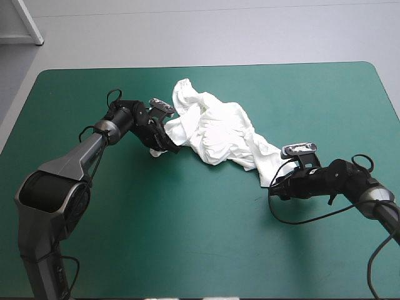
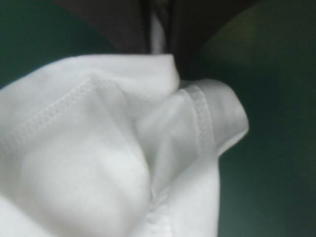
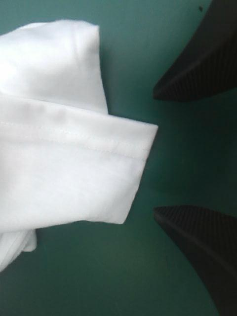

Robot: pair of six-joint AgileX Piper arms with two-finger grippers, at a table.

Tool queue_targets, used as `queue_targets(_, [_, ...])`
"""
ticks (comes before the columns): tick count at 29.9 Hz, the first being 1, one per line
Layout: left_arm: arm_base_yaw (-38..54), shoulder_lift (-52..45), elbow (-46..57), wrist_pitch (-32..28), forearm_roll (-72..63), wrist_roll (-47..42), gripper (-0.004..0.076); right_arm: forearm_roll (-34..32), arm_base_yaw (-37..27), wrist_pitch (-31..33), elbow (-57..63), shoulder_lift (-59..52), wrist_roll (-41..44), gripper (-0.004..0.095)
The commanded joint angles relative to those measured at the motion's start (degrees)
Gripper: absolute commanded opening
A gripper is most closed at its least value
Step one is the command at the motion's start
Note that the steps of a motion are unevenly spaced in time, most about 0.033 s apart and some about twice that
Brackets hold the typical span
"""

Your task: Fold the cloth

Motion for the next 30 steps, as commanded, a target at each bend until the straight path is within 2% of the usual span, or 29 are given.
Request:
queue_targets(1, [-0.3, -2.1, -0.9, 1.2, -2.0, 0.0, 0.0019, 0.6, 0.1, -2.9, -2.3, 0.7, -0.6, 0.0577])
queue_targets(8, [-0.3, -2.1, -0.9, 1.2, -2.0, 0.0, 0.0019, 1.8, 0.2, -2.4, -4.8, 6.6, -1.2, 0.0574])
queue_targets(10, [-0.3, -2.1, -0.9, 1.2, -2.0, 0.0, 0.0019, 2.2, 0.2, -0.6, -5.0, 7.8, -1.7, 0.053])
queue_targets(12, [-0.3, -2.1, -0.9, 1.2, -1.8, 0.0, 0.0019, 2.2, 0.2, 2.2, -5.0, 8.6, -2.7, 0.0405])
queue_targets(16, [-0.3, -2.3, -0.9, 1.2, -1.3, 0.0, 0.0019, 2.2, 0.2, 5.8, -5.0, 8.8, -5.7, 0.0038])
queue_targets(17, [-0.3, -2.3, -0.9, 1.2, -1.2, 0.0, 0.0019, 2.3, 0.2, 6.2, -5.0, 8.8, -6.0, -0.0013])
queue_targets(24, [-0.3, -7.2, -1.7, 1.5, -0.2, 0.2, 0.0019, 2.0, 0.2, 4.7, -6.4, 2.4, -5.7, -0.0002])
queue_targets(30, [-0.3, -14.3, -2.5, 3.0, 0.8, 0.2, 0.0019, 1.2, 0.1, 4.4, -15.3, -8.4, -5.7, -0.0003])
